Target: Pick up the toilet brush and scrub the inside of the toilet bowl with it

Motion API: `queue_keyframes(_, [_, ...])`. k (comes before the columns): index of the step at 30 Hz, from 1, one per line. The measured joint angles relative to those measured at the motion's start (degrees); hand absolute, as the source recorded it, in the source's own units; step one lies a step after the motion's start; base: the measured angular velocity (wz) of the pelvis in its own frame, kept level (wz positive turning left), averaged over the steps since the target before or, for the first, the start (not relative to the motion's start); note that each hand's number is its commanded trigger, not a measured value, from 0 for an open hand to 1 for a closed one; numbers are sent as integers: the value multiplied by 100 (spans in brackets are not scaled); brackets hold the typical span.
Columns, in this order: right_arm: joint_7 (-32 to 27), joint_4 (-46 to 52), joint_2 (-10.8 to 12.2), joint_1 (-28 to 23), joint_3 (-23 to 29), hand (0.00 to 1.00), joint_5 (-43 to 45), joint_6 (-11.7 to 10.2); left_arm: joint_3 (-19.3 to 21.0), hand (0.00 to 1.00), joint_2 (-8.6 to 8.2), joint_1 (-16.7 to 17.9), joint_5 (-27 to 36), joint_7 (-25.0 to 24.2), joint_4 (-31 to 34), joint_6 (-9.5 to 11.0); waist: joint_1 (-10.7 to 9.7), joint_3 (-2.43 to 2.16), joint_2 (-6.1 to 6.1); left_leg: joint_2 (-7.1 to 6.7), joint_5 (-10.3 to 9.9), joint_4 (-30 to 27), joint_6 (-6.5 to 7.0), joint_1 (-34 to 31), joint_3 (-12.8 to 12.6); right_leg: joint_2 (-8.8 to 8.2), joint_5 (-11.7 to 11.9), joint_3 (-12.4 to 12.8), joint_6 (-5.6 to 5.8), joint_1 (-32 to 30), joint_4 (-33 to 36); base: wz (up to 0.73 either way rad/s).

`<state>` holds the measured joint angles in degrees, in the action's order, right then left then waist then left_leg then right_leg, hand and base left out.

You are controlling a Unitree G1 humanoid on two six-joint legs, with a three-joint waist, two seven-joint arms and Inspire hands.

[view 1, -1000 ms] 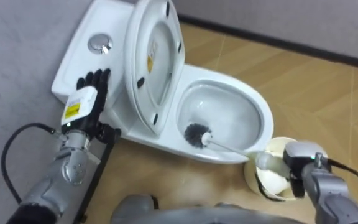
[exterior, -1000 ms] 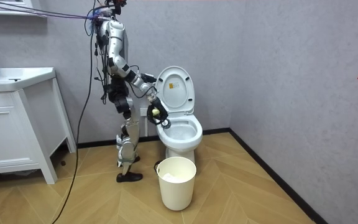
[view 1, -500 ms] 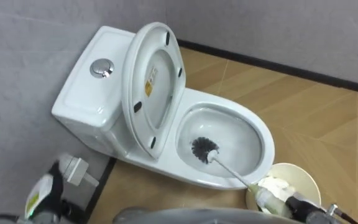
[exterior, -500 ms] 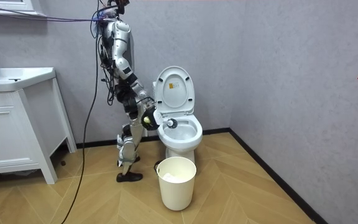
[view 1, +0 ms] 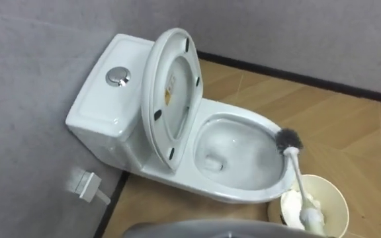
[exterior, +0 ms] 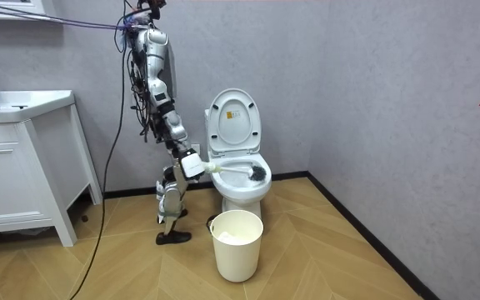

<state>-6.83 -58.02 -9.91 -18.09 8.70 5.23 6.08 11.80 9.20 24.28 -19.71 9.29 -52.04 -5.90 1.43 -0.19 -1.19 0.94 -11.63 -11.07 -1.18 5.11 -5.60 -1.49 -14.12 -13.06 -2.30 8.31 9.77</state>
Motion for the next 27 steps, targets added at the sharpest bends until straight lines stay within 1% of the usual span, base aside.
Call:
queue_keyframes(1, [-159,-75,8,-5,37,100,-122,-22,56,0,-35,-5,0,0,-53,1,-31,-4,-8,2,0,48,0,62,-70,2,0,69,0,17,0,-29])
queue_keyframes(3, [-374,-172,34,16,140,100,-260,-55,105,0,-78,-17,0,-8,-122,-1,-123,1,-15,-2,0,114,0,154,-119,8,-1,152,2,56,-5,-25])
queue_keyframes(4, [-504,-205,42,13,182,100,-394,-68,130,0,-110,-27,0,-9,-153,-1,-138,0,-18,4,0,157,0,194,-208,11,-4,212,7,71,-16,-25])
queue_keyframes(5, [-556,-206,48,11,202,100,-469,-76,138,0,-124,-31,0,-9,-160,-1,-158,2,-27,3,0,159,0,218,-225,9,-6,229,11,71,-22,-22])
queue_keyframes(7, [-741,-243,58,8,218,100,-764,-126,139,0,-180,-60,4,-9,-244,-12,-271,5,-49,-2,-1,171,-1,257,-258,10,-10,328,17,72,-48,-17])
queue_keyframes(8, [-785,-243,65,12,224,100,-807,-127,139,0,-193,-76,4,-9,-269,-22,-274,5,-52,-2,-1,171,-1,264,-276,12,-10,365,17,70,-57,-20])
queue_keyframes(10, [-926,-306,112,20,226,100,-948,-129,133,0,-198,-159,6,-29,-314,-93,-329,-2,-72,0,-1,169,-1,278,-314,17,-5,413,22,75,-77,-12])
queue_keyframes(14, [-955,-581,139,124,227,100,-945,-101,112,0,-198,-249,5,-101,-325,-160,-376,3,-67,1,-1,170,-2,313,-299,33,-4,536,18,65,-79,-12])
queue_keyframes(17, [-987,-617,189,117,227,100,-915,-97,11,0,-190,-281,-3,-108,-323,-199,-489,5,-57,9,-3,168,-3,316,-320,46,1,585,9,63,-88,-8])
queue_keyframes(19, [-990,-633,220,112,227,100,-892,-44,-126,0,-195,-355,-7,-144,-324,-290,-549,6,-31,18,-3,168,-3,339,-401,60,5,676,3,62,-87,-12])
queue_keyframes(20, [-989,-633,227,117,227,100,-879,-25,-164,0,-196,-368,-7,-158,-327,-296,-565,6,-17,20,-4,169,-3,348,-404,64,6,701,1,63,-86,-19])
queue_keyframes(21, [-986,-635,242,115,227,94,-849,-7,-221,0,-199,-398,-13,-212,-330,-312,-586,6,1,22,-4,165,-3,361,-412,69,7,748,-1,62,-85,-17])
queue_keyframes(22, [-982,-637,264,104,227,54,-790,15,-267,0,-199,-434,-19,-256,-327,-333,-601,6,18,24,-4,154,-3,361,-411,72,9,769,-4,61,-85,-13])
queue_keyframes(24, [-962,-642,288,80,227,0,-723,31,-314,0,-200,-482,-26,-310,-324,-336,-619,5,47,26,-4,154,-3,364,-413,77,10,802,-7,48,-78,-9])
queue_keyframes(27, [-922,-642,295,62,224,0,-529,53,-352,0,-198,-514,-99,-378,-321,-358,-624,8,100,32,-4,155,-3,353,-412,81,11,848,-10,-21,8,-10])
